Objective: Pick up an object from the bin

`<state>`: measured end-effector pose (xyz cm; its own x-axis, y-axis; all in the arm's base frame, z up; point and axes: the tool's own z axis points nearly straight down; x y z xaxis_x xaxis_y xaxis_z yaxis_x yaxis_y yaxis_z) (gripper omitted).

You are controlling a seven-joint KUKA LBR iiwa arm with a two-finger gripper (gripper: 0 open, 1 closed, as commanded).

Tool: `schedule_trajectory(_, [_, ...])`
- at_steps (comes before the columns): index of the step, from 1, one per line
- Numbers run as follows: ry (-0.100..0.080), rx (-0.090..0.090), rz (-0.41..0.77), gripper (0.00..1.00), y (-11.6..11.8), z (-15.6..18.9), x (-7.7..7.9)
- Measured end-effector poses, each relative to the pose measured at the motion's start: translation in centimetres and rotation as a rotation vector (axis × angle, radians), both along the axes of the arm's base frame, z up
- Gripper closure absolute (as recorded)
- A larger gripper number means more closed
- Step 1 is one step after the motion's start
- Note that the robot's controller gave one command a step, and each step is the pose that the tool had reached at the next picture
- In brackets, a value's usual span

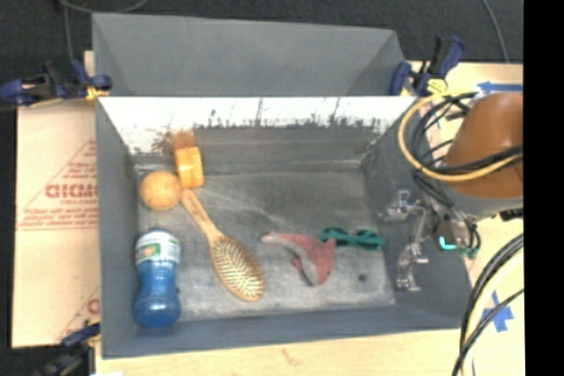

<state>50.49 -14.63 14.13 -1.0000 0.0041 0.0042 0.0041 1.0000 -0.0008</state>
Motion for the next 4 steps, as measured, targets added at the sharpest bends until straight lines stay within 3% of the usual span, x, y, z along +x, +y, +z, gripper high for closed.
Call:
schedule_trajectory(1, [-0.007,-0.002,0.004,0.0,0.0,0.4,0.2])
schedule_trajectory(2, [-0.012,-0.003,0.074,0.0,5.2,-5.2,3.9])
schedule_trajectory(3, [-0.017,-0.002,0.036,1.0,5.4,-6.8,5.1])
schedule_trajectory(4, [-0.017,-0.002,0.037,1.0,5.4,-6.8,5.1])
